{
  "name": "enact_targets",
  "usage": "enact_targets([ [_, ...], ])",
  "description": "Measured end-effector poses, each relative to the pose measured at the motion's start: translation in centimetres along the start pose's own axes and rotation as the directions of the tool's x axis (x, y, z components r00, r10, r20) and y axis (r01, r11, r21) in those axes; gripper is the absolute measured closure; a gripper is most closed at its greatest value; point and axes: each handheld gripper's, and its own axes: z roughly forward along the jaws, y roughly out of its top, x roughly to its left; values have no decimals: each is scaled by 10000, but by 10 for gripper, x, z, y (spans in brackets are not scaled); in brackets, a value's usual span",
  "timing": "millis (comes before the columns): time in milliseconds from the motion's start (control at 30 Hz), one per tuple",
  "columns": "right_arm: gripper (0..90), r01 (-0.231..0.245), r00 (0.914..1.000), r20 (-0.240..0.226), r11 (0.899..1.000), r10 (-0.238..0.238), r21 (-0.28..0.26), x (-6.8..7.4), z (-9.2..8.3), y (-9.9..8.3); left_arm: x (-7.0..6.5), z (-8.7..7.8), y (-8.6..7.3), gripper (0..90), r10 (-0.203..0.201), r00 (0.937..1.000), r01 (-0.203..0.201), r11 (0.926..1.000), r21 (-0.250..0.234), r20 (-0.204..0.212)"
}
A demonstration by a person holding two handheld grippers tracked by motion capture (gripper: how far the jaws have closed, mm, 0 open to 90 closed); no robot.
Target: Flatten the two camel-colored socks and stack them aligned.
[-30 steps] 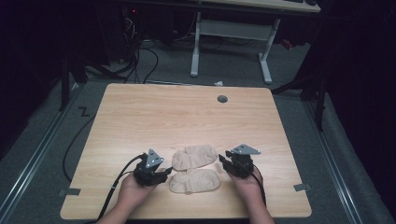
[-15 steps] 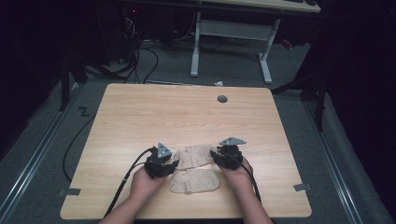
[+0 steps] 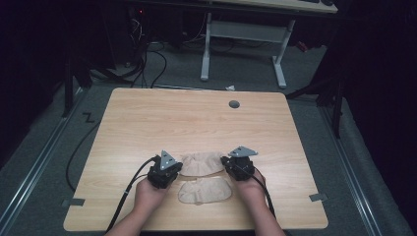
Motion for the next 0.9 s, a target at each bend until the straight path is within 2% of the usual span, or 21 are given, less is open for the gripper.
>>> enact_targets([
  [167,861,82,10000,18,9996,-82,-288,3,-4,2,0,-14,0,893,305,9994,-312,9988,-378,-171],
  [333,861,52,10000,-8,9971,-53,-759,9,-10,6,3,-26,1,892,153,9998,-163,9960,-877,-123],
  [533,860,364,9993,92,9924,-355,-1173,14,-17,11,5,-33,2,892,213,9997,-228,9941,-1061,-155],
  [733,860,367,9993,0,9931,-369,-1110,17,-21,7,0,-39,3,892,330,9992,-358,9915,-1248,-238],
  [900,860,514,9986,-17,9902,-521,-1298,19,-31,6,-3,-45,4,892,418,9989,-441,9897,-1359,-199],
])
